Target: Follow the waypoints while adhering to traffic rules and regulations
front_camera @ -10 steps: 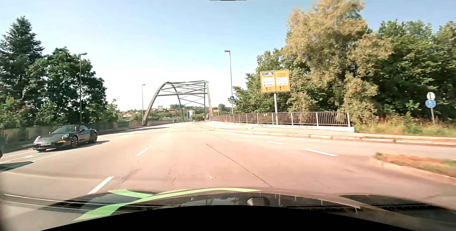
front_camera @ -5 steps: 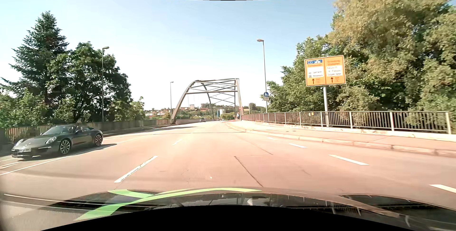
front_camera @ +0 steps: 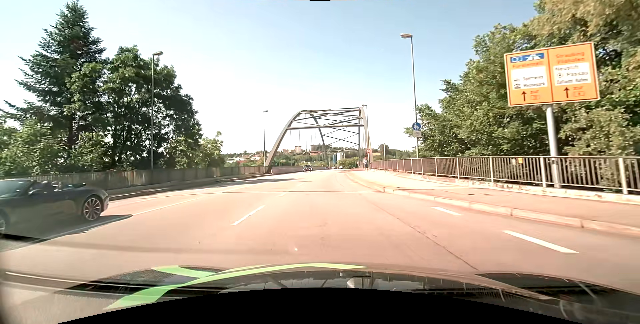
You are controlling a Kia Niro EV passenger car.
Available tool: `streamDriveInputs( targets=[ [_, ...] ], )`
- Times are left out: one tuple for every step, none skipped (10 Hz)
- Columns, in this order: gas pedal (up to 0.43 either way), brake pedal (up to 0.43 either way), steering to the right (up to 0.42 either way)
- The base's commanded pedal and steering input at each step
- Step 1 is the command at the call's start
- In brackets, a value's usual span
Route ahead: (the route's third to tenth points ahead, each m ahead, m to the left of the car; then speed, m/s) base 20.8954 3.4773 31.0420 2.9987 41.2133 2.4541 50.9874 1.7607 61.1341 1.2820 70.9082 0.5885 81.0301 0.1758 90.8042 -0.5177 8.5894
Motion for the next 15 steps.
streamDriveInputs(
  targets=[
    [0.299,0.000,-0.061],
    [0.299,0.000,-0.050],
    [0.299,0.000,-0.040],
    [0.299,0.000,-0.033],
    [0.299,0.000,-0.021],
    [0.287,0.000,-0.010],
    [0.248,0.000,-0.003],
    [0.209,0.000,-0.003],
    [0.209,0.000,-0.002],
    [0.209,0.000,-0.002],
    [0.209,0.000,-0.002],
    [0.209,0.000,0.001],
    [0.209,0.000,0.006],
    [0.209,0.000,0.008],
    [0.209,0.000,0.008]
  ],
)
